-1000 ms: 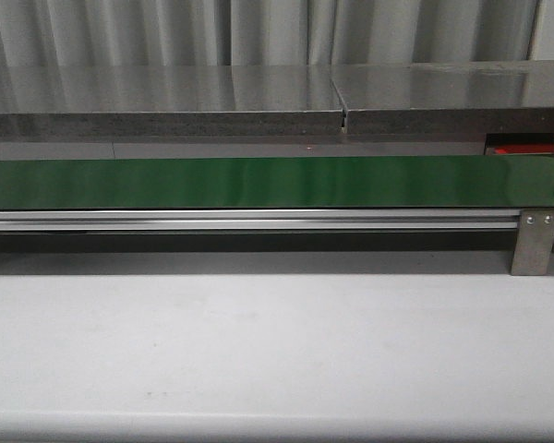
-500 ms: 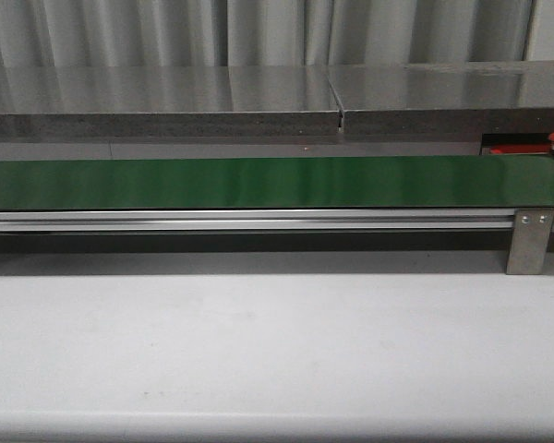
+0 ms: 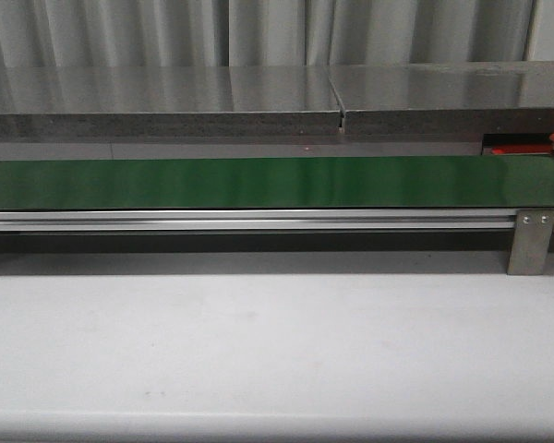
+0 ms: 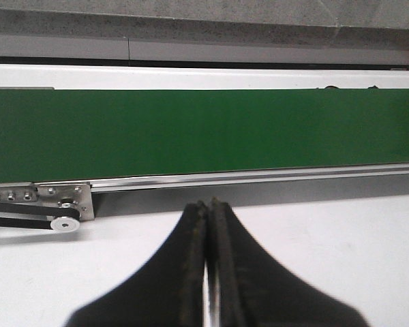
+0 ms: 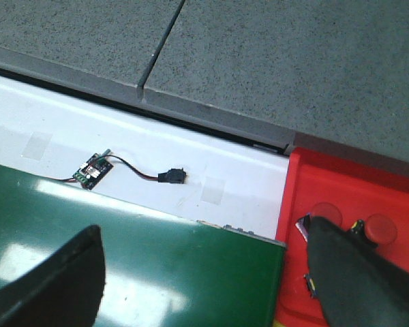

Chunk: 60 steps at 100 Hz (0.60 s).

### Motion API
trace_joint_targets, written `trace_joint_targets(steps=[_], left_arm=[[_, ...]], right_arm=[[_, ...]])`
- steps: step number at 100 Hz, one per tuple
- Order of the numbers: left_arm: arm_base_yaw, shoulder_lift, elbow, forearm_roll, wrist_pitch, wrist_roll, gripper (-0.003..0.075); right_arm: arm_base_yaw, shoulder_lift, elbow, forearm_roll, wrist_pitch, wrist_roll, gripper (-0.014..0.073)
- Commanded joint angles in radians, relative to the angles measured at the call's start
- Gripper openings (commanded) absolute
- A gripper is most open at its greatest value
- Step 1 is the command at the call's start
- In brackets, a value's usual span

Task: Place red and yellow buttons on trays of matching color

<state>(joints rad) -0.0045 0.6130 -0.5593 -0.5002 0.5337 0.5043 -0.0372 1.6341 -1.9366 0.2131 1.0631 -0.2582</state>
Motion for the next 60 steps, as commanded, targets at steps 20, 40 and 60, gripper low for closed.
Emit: trace_joint_targets(steps=[20, 40, 60], left_arm=[[-0.005, -0.001, -0.03, -0.03, -0.07, -0.002, -0.0019], [-0.005, -0.001, -0.03, -0.03, -0.07, -0.002, -0.0019], [-0.005, -0.001, -0.03, -0.03, -0.07, -0.002, -0.0019]], right_arm=[[0.002, -0.401, 0.495, -0.008, -0.285, 0.012, 0.0603], [0.002, -0.699, 0.858, -0.007, -0.407, 0.012, 0.0603], [0.001, -0.918, 1.102, -0.006, -0.402, 0.015, 0.0603]])
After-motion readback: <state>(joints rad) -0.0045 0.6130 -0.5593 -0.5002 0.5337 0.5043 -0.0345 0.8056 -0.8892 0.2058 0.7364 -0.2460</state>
